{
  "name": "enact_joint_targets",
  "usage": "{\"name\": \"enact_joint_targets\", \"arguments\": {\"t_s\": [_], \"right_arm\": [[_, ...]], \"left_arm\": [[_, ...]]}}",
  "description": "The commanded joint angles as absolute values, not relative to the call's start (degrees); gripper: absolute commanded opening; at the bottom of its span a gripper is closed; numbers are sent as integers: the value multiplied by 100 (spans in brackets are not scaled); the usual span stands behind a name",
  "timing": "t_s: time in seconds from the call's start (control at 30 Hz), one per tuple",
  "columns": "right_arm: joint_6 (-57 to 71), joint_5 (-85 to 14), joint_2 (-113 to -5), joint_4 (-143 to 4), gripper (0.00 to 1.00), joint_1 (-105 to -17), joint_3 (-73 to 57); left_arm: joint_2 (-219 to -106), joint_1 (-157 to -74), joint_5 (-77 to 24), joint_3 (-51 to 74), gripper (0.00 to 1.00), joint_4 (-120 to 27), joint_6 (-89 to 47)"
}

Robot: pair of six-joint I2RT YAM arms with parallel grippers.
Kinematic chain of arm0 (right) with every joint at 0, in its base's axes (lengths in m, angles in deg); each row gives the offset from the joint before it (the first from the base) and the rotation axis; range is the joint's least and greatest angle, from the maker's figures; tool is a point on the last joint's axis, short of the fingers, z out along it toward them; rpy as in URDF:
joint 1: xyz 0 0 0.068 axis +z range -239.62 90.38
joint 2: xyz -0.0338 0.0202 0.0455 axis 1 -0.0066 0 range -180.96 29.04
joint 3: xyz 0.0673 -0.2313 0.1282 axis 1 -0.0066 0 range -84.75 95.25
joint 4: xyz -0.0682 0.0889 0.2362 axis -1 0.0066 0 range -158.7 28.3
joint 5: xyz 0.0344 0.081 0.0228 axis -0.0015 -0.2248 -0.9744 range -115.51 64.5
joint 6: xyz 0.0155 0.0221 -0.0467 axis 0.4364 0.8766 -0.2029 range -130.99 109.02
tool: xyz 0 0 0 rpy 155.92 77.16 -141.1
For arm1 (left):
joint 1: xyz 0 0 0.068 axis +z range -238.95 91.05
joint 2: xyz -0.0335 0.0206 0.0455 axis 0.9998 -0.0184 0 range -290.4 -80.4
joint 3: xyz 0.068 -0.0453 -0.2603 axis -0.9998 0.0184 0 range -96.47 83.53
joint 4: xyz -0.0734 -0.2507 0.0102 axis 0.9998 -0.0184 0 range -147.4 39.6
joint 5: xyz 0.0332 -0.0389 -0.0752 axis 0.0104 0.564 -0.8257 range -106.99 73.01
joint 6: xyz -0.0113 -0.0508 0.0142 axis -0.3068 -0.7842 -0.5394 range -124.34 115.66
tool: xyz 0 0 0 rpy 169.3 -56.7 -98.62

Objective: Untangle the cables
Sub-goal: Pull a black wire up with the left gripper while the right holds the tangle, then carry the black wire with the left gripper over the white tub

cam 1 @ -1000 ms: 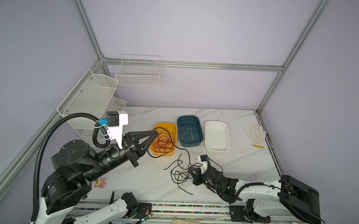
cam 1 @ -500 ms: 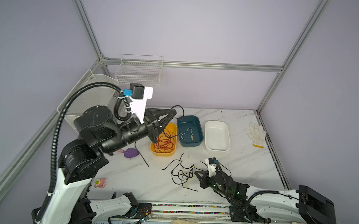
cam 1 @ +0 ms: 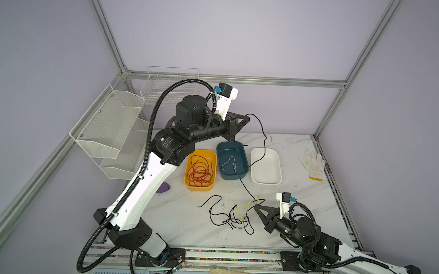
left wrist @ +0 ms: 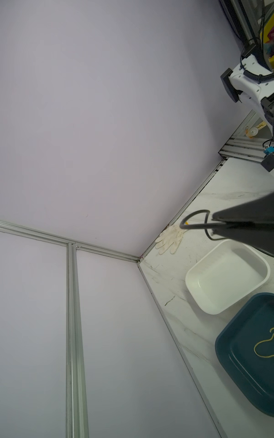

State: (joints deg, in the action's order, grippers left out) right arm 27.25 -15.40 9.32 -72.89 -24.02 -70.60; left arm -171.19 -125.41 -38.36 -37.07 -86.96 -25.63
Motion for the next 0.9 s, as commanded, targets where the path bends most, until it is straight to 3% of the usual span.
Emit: {"name": "enact_joint_targets", "arguments": {"t_s": [0.0,0.23,0.87], "right_arm": [[2593,-1479,1168,-6719,0,-2381,-6935],[2515,-1548,1086,-6744,0,-2379,-6951],[2386,-2142,1700,-6966,0,-2379,-7304]], "left_arm": [[-17473,-12429,-4510,-4276,0,-7912,-2935],[-18521,-12431,-4977,-4809,0,-7535,-3162],[-20546,-12384,-4753,-5982,0,-6910,-3489]]}}
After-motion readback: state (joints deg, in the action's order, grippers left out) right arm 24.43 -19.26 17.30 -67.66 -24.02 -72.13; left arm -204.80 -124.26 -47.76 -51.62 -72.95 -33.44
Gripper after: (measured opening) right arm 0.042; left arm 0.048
